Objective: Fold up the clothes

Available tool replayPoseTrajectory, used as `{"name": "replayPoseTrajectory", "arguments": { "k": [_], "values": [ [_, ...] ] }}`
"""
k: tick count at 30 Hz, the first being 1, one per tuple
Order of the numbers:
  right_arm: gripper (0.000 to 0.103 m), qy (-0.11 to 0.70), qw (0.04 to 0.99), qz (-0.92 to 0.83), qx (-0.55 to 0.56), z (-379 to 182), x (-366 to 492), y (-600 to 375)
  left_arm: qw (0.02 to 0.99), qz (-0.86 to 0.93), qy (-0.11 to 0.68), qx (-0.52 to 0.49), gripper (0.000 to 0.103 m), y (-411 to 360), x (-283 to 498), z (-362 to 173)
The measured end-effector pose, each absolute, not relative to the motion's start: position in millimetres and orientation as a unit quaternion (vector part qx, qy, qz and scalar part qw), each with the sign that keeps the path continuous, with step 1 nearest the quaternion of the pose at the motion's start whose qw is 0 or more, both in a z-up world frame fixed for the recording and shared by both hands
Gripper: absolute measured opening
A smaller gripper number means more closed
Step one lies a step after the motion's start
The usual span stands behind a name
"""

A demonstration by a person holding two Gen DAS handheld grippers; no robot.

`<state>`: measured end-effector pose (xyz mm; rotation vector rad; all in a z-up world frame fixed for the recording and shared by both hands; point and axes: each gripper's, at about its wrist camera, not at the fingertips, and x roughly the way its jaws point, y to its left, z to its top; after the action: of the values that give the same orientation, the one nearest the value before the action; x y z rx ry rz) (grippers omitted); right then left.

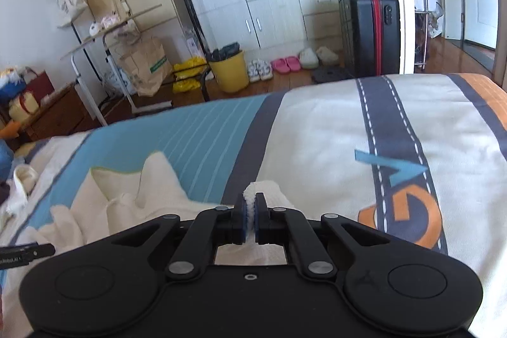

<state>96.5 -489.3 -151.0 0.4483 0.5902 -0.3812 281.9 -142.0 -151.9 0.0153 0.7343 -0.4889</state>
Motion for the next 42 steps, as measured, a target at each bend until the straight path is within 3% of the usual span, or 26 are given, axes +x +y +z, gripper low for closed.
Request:
{"name": "replayPoseTrajectory", "arguments": {
  "k": [6, 9, 10, 12, 13, 16, 21, 26, 30, 32, 33, 35, 38, 42],
  "values": [
    [0.005, 0.234, 0.933, -0.175, 0.21, -139.2, 95.7, -494.2, 0.917, -0.205, 0.342, 0.002, 0.033, -117.6, 290.3, -135.6],
    [0.005, 0.202, 0.944, -0.171, 0.196, -131.7, 95.2, -495.9, 0.91, -0.177, 0.374, -0.011, 0.041, -102.9, 298.8, -137.2],
    [0.008, 0.196, 0.946, -0.169, 0.193, -131.1, 96.1, -498.6, 0.908, -0.167, 0.384, -0.017, 0.041, -97.9, 301.8, -138.2],
    [0.028, 0.221, 0.934, -0.196, 0.202, -139.0, 95.6, -510.8, 0.903, -0.154, 0.401, -0.029, 0.041, -89.3, 308.8, -142.0],
    [0.045, 0.237, 0.925, -0.214, 0.208, -143.7, 95.1, -517.3, 0.899, -0.151, 0.41, -0.029, 0.041, -86.5, 311.9, -144.3],
    [0.047, 0.275, 0.897, -0.227, 0.261, -156.7, 86.9, -539.8, 0.887, -0.154, 0.435, -0.015, 0.042, -80.4, 317.4, -149.8],
    [0.055, 0.341, 0.875, -0.171, 0.3, -169.8, 85.5, -552.5, 0.887, -0.163, 0.432, -0.006, 0.061, -67.0, 321.2, -148.9],
    [0.06, 0.374, 0.877, -0.162, 0.253, -187.3, 96.8, -544.3, 0.894, -0.188, 0.405, 0.04, 0.057, -74.0, 322.7, -156.9],
    [0.058, 0.36, 0.897, -0.157, 0.205, -192.7, 104.1, -533.6, 0.892, -0.195, 0.396, 0.1, 0.059, -94.0, 320.8, -166.3],
    [0.042, 0.348, 0.905, -0.145, 0.196, -193.4, 105.5, -530.5, 0.892, -0.195, 0.391, 0.116, 0.061, -100.5, 322.4, -171.3],
    [0.039, 0.345, 0.908, -0.139, 0.194, -192.7, 106.0, -528.6, 0.893, -0.194, 0.39, 0.116, 0.061, -101.2, 325.0, -174.2],
    [0.013, 0.338, 0.913, -0.128, 0.187, -189.9, 106.8, -524.8, 0.898, -0.199, 0.377, 0.108, 0.059, -100.5, 328.9, -178.1],
    [0.007, 0.32, 0.923, -0.13, 0.173, -181.5, 105.1, -521.6, 0.901, -0.228, 0.36, 0.084, 0.005, -96.6, 333.6, -176.5],
    [0.006, 0.294, 0.93, -0.138, 0.173, -172.7, 100.9, -523.0, 0.919, -0.214, 0.324, 0.063, 0.004, -87.9, 324.5, -153.7]
  ]
}}
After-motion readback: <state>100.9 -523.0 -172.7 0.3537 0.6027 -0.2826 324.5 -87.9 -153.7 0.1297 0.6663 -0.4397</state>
